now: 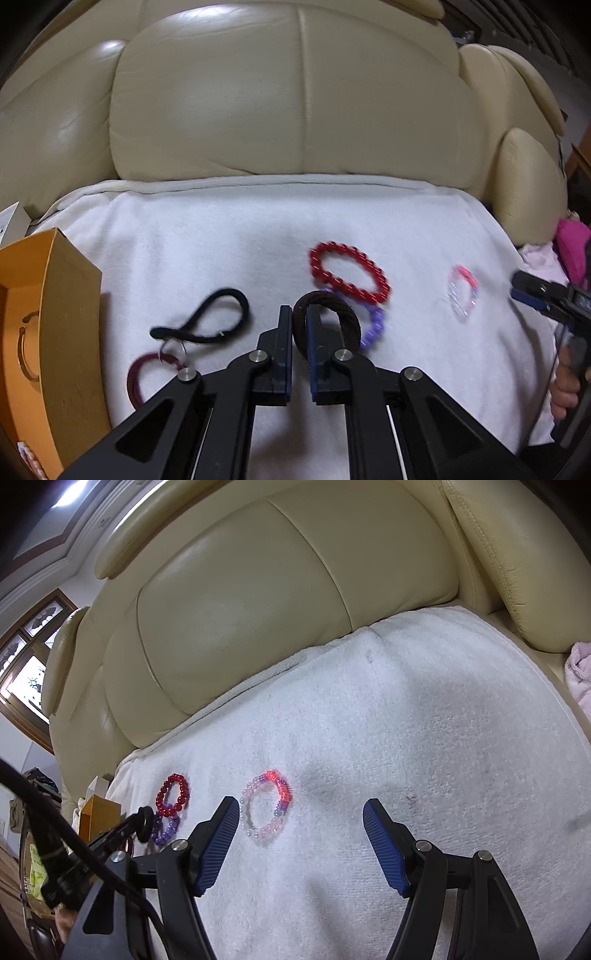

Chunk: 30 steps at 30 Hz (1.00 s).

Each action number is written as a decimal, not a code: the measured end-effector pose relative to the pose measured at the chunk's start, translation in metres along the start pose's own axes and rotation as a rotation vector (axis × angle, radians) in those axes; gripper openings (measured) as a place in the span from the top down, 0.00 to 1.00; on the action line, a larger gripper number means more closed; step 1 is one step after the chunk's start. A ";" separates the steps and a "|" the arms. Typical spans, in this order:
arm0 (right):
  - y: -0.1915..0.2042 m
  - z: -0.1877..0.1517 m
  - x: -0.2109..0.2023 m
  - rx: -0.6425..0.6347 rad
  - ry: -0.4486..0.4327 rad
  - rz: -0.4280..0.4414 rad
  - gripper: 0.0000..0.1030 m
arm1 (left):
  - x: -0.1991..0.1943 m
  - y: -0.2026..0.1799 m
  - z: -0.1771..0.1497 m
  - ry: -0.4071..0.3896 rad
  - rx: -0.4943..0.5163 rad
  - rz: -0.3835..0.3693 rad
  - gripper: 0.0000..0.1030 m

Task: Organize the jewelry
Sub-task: 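Grasp the black hair tie with the left gripper while the right gripper grasps the pink-clear bead bracelet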

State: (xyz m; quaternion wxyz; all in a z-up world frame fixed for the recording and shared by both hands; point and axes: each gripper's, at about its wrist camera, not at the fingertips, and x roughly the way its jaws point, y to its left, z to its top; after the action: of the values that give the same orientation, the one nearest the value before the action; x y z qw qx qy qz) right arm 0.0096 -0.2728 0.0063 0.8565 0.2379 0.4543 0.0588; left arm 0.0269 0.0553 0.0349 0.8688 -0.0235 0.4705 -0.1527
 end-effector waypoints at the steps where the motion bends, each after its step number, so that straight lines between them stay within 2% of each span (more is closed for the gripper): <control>1: 0.000 0.000 0.001 -0.003 0.000 0.003 0.29 | -0.003 0.001 -0.001 -0.001 -0.011 -0.021 0.93; 4: -0.001 0.002 0.003 0.006 0.003 0.017 0.29 | -0.022 0.009 -0.003 -0.030 -0.064 -0.083 0.93; 10: -0.004 0.005 0.010 0.009 0.017 0.050 0.29 | -0.055 0.016 -0.007 -0.089 -0.092 -0.093 0.93; 14: -0.004 0.005 0.021 0.037 0.047 0.084 0.43 | -0.065 0.015 -0.010 -0.100 -0.093 -0.072 0.93; 15: -0.003 0.005 0.023 0.044 0.050 0.087 0.44 | -0.065 0.016 -0.010 -0.100 -0.099 -0.069 0.93; 16: -0.001 0.005 0.026 0.046 0.049 0.083 0.44 | -0.066 0.017 -0.010 -0.100 -0.105 -0.067 0.93; 18: 0.005 0.005 0.029 0.028 0.038 0.063 0.52 | -0.068 0.019 -0.009 -0.104 -0.110 -0.061 0.93; 20: 0.013 0.003 0.035 0.003 0.036 0.031 0.59 | -0.073 0.019 -0.011 -0.113 -0.113 -0.060 0.93; 23: 0.025 0.001 0.043 -0.050 0.017 -0.033 0.61 | -0.079 0.025 -0.012 -0.131 -0.122 -0.048 0.93; 25: 0.035 -0.001 0.048 -0.119 0.005 -0.088 0.69 | -0.085 0.030 -0.014 -0.144 -0.135 -0.042 0.93; 26: 0.044 -0.004 0.052 -0.180 -0.005 -0.145 0.78 | -0.089 0.033 -0.015 -0.152 -0.143 -0.037 0.93; 28: 0.059 -0.012 0.058 -0.300 -0.030 -0.243 0.87 | -0.097 0.039 -0.017 -0.168 -0.158 -0.032 0.93; 30: 0.070 -0.019 0.061 -0.387 -0.047 -0.304 0.92 | -0.105 0.044 -0.019 -0.184 -0.170 -0.019 0.93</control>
State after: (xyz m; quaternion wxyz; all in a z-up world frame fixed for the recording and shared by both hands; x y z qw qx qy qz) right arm 0.0378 -0.1854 -0.0157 0.8954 -0.0002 0.4451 0.0095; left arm -0.0320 0.1295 0.1017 0.9016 -0.1156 0.3998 -0.1178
